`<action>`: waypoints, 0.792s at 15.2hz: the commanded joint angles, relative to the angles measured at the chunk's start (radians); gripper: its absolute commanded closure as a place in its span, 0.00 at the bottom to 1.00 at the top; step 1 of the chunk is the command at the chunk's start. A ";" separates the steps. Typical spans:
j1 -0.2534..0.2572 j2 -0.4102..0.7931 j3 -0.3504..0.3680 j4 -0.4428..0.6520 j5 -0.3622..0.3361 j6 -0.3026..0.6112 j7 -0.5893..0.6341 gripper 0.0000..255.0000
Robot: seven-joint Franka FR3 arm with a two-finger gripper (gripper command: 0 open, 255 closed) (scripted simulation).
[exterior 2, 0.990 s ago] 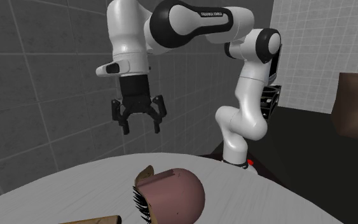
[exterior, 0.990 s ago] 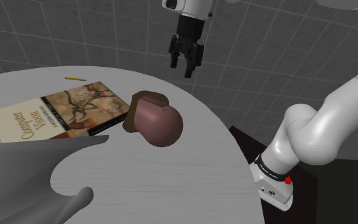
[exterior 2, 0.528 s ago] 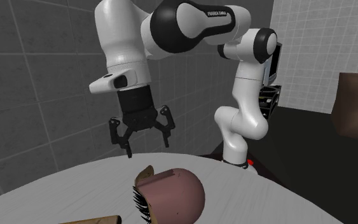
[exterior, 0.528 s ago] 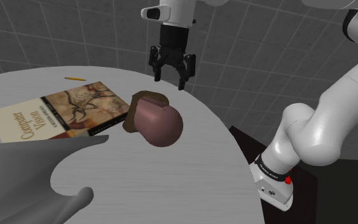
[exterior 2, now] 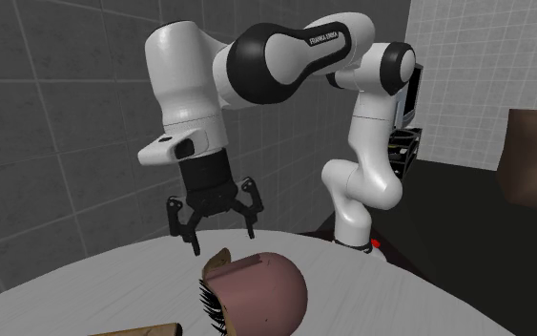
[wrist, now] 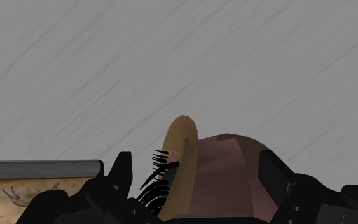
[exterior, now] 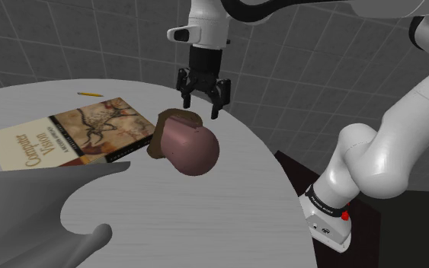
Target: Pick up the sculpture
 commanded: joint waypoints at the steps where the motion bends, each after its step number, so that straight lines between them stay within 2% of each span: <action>1: 0.000 0.000 0.000 -0.003 0.000 0.003 -0.001 1.00; 10: 0.000 0.000 0.000 -0.003 0.000 0.003 -0.001 1.00; 12: 0.000 -0.002 -0.001 0.022 -0.001 -0.023 0.004 1.00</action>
